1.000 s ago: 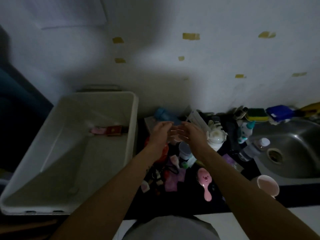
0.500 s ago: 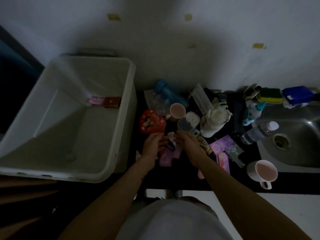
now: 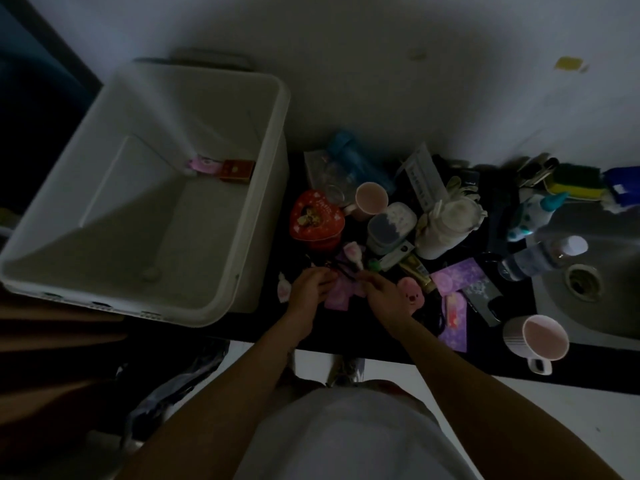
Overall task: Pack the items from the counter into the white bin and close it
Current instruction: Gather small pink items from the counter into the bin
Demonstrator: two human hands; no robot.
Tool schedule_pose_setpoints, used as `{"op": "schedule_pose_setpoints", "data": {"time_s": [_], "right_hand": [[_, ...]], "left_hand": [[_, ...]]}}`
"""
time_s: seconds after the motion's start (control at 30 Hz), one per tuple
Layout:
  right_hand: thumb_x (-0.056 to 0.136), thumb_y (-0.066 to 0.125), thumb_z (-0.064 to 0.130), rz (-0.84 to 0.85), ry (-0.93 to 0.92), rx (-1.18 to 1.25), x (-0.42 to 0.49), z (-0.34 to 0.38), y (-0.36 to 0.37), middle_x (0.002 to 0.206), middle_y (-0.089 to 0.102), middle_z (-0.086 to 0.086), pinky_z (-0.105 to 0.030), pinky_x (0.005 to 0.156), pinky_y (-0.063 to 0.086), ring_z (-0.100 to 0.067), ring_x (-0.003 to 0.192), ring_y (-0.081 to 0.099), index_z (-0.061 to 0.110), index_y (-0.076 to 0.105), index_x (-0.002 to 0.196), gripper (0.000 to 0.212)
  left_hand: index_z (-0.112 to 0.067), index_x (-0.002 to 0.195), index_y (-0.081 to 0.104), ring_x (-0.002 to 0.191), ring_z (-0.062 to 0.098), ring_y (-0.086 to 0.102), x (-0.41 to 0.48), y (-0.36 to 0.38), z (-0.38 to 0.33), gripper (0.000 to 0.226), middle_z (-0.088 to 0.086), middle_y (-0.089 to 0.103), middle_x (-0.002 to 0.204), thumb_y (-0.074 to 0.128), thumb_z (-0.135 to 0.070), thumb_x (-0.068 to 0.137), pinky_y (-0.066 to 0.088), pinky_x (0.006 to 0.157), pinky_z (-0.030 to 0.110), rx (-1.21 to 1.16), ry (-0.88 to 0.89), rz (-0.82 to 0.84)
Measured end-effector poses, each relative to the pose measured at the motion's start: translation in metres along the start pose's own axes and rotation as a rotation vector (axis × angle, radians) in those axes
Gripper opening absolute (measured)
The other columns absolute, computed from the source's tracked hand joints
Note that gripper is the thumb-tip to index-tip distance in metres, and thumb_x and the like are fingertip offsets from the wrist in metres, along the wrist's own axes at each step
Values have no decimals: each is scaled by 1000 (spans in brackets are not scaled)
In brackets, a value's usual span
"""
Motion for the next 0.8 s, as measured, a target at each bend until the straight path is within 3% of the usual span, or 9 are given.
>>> {"op": "schedule_pose_setpoints", "data": {"time_s": [0.2, 0.27, 0.33, 0.4, 0.5, 0.57, 0.63, 0.73, 0.8], "right_hand": [[93, 46, 2, 4, -46, 16, 3, -4, 4, 101, 62, 13, 4, 69, 40, -4, 95, 56, 20, 64, 108, 29], [92, 46, 3, -42, -50, 7, 4, -6, 2, 106, 63, 4, -4, 75, 44, -10, 97, 58, 14, 64, 114, 31], [91, 47, 3, -97, -65, -30, 6, -6, -2, 109, 65, -3, -24, 83, 49, -17, 100, 61, 9, 64, 116, 31], [86, 50, 3, -125, -101, -96, 10, -6, -3, 104, 69, -13, -34, 77, 50, -24, 92, 63, 1, 66, 108, 27], [83, 51, 0, -115, -83, -80, 13, -11, 1, 102, 68, -20, -37, 77, 53, -28, 93, 65, -3, 63, 106, 27], [85, 53, -3, -107, -50, 54, 13, -15, 7, 113, 66, -15, -40, 88, 55, -27, 104, 64, -1, 57, 121, 36], [88, 56, -2, -121, -14, 142, 11, -18, 9, 119, 62, -11, -36, 90, 53, -23, 109, 61, 2, 46, 133, 46], [88, 57, -2, -93, 38, 172, 15, -23, 17, 118, 62, -22, -36, 84, 54, -33, 108, 63, -5, 46, 129, 43], [89, 58, -1, -76, 69, 186, 18, -25, 24, 118, 62, -27, -43, 90, 54, -38, 109, 62, -9, 47, 128, 41]], "left_hand": [[-19, 94, 68, 88, 20, 66, 3, 7, 18, 20, 6, 72, 97, 49, -18, 96, 52, 80, 32, 36, -14, 10], [-19, 99, 68, 95, 24, 65, 6, 7, 23, 18, 9, 70, 105, 50, -18, 96, 51, 89, 37, 69, -25, 3], [-16, 107, 67, 103, 27, 64, 8, 6, 28, 19, 11, 68, 113, 51, -18, 96, 49, 96, 39, 112, -30, -2], [-16, 110, 66, 107, 27, 62, 9, 7, 30, 21, 11, 66, 118, 51, -19, 96, 49, 94, 36, 140, -26, -1], [-12, 120, 64, 112, 29, 60, 11, 8, 35, 28, 12, 64, 122, 49, -21, 98, 47, 94, 36, 155, -41, -4], [-11, 123, 63, 114, 30, 59, 12, 8, 37, 30, 13, 63, 123, 49, -22, 99, 47, 96, 36, 166, -45, -5], [-12, 120, 63, 115, 29, 58, 13, 10, 37, 27, 13, 63, 124, 49, -21, 99, 46, 99, 37, 165, -35, 6], [-9, 116, 63, 113, 30, 59, 14, 11, 35, 24, 18, 62, 125, 48, -17, 99, 45, 100, 40, 127, -36, 12], [-7, 114, 62, 112, 31, 58, 15, 9, 35, 22, 22, 61, 126, 48, -15, 99, 44, 101, 41, 106, -50, 8]]}}
Point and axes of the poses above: each hand's wrist, its own x-axis towards the middle knuckle, its own y-axis out of the palm, z = x × y, the point moved 9 cm from there along x, towards the middle knuckle
